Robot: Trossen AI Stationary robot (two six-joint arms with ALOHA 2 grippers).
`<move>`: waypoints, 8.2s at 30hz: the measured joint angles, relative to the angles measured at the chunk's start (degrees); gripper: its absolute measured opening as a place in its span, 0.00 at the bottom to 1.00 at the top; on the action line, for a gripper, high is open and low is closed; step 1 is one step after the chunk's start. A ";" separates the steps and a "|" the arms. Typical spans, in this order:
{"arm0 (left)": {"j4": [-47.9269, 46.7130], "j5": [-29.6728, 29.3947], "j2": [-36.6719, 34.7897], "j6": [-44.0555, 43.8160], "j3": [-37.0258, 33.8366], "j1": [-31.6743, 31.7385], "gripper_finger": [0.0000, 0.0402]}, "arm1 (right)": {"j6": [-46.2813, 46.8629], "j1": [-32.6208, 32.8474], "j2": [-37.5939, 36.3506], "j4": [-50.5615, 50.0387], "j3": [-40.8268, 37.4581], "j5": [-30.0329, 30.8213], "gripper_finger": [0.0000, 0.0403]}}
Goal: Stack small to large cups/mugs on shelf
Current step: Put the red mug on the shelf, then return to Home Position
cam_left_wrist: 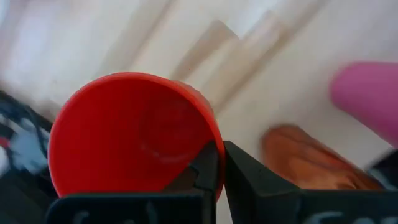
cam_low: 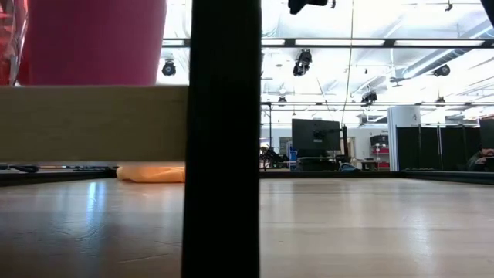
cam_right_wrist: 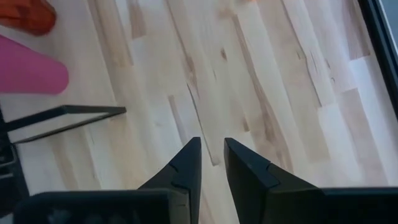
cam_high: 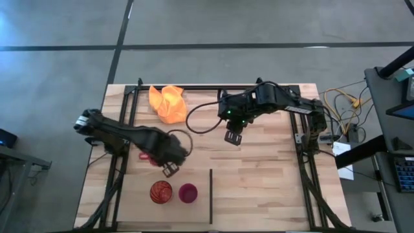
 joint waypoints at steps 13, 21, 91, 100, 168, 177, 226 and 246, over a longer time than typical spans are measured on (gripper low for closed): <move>-0.03 -3.29 -5.44 -42.49 -0.75 -23.13 0.00 | -1.97 0.02 0.00 0.06 -4.68 0.04 0.16; 1.53 0.62 -0.88 -53.71 -3.81 -30.81 0.00 | -3.14 0.02 0.00 0.50 -4.73 0.04 0.16; 17.91 -0.71 -9.79 -61.20 -16.03 -33.45 0.26 | -5.14 0.04 0.02 2.71 -4.71 0.06 0.16; 16.97 -23.04 -17.92 -42.12 -15.66 -28.66 0.26 | -5.78 0.04 0.02 5.76 -4.71 0.11 0.16; 63.03 -32.95 -85.65 29.83 -63.87 1.01 0.26 | 10.00 -13.38 -71.26 109.22 -108.85 -21.05 0.16; 63.17 -33.16 -88.45 31.30 -63.94 1.01 0.26 | 8.22 -13.36 -77.66 109.21 -115.51 -21.03 0.16; 90.02 -19.63 -88.65 35.01 -87.29 1.01 0.25 | 10.35 -13.36 -83.25 122.80 -129.76 -21.11 0.16; 92.05 -8.87 -88.06 41.33 -91.20 0.97 0.25 | 10.31 -13.37 -83.25 122.86 -129.76 -21.11 0.16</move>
